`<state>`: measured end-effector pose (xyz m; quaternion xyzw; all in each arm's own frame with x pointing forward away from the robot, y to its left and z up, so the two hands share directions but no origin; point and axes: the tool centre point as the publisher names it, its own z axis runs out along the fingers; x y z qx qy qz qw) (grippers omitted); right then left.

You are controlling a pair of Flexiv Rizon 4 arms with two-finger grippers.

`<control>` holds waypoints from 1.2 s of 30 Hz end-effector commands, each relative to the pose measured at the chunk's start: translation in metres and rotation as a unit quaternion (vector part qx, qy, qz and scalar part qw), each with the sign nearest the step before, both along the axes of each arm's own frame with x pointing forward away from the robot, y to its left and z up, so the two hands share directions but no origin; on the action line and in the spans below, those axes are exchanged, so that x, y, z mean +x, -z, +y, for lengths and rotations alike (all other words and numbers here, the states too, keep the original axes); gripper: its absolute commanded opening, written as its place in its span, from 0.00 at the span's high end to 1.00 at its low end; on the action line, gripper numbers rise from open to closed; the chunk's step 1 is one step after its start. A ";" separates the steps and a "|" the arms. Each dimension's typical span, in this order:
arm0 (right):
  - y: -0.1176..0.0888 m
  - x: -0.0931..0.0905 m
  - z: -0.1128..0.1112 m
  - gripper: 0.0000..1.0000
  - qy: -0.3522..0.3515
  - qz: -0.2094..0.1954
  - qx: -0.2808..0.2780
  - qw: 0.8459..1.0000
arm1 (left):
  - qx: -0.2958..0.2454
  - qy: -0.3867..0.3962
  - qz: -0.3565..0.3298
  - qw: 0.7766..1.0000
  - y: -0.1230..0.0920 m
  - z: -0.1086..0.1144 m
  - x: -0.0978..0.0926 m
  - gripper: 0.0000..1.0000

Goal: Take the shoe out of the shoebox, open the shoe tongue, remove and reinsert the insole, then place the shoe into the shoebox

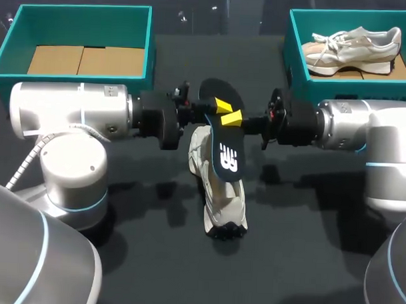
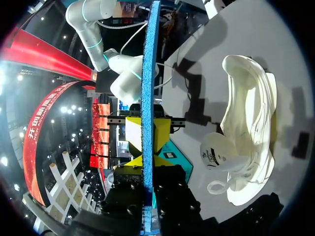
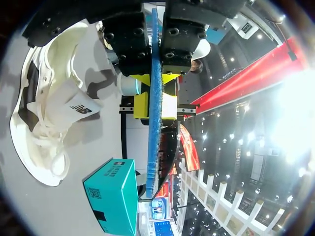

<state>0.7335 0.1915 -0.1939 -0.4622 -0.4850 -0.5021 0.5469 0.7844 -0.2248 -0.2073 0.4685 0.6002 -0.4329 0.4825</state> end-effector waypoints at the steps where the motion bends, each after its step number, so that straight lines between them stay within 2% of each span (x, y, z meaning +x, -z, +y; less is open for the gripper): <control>1: 0.002 0.000 0.001 1.00 0.000 0.000 0.001 1.000 | -0.002 0.000 -0.004 1.000 0.002 -0.002 -0.002 1.00; 4: 0.003 0.001 0.001 1.00 0.001 0.002 0.000 1.000 | -0.003 0.000 -0.007 1.000 0.001 -0.001 -0.003 1.00; 5: 0.004 0.001 0.000 0.83 0.002 0.002 0.000 1.000 | -0.003 0.000 -0.007 1.000 0.000 0.000 -0.004 1.00; 8: 0.005 -0.001 -0.004 0.00 0.007 -0.001 -0.006 1.000 | -0.004 -0.001 -0.010 1.000 -0.001 0.004 -0.006 1.00; 13: 0.005 -0.010 -0.024 0.00 0.004 -0.031 -0.024 0.999 | 0.000 0.000 -0.010 1.000 -0.004 0.012 -0.012 1.00; 17: 0.004 -0.019 -0.040 0.00 -0.037 -0.099 -0.041 0.994 | 0.005 0.001 -0.005 1.000 -0.004 0.020 -0.018 1.00; 18: 0.006 -0.020 -0.046 0.00 -0.037 -0.103 -0.039 0.993 | 0.005 0.000 -0.003 1.000 -0.004 0.022 -0.020 1.00; 30: 0.006 -0.020 -0.046 0.00 -0.037 -0.103 -0.039 0.993 | 0.026 0.001 0.007 1.000 -0.012 0.041 -0.047 1.00; 32: 0.007 -0.023 -0.052 0.00 -0.070 -0.160 -0.073 0.982 | 0.030 0.002 0.019 0.999 -0.011 0.042 -0.050 1.00; 34: 0.009 -0.025 -0.060 0.00 -0.074 -0.192 -0.104 0.973 | 0.032 0.008 0.032 0.999 -0.011 0.044 -0.054 1.00; 36: 0.011 -0.028 -0.069 0.00 -0.073 -0.241 -0.127 0.959 | 0.023 0.028 0.060 0.998 -0.012 0.045 -0.058 1.00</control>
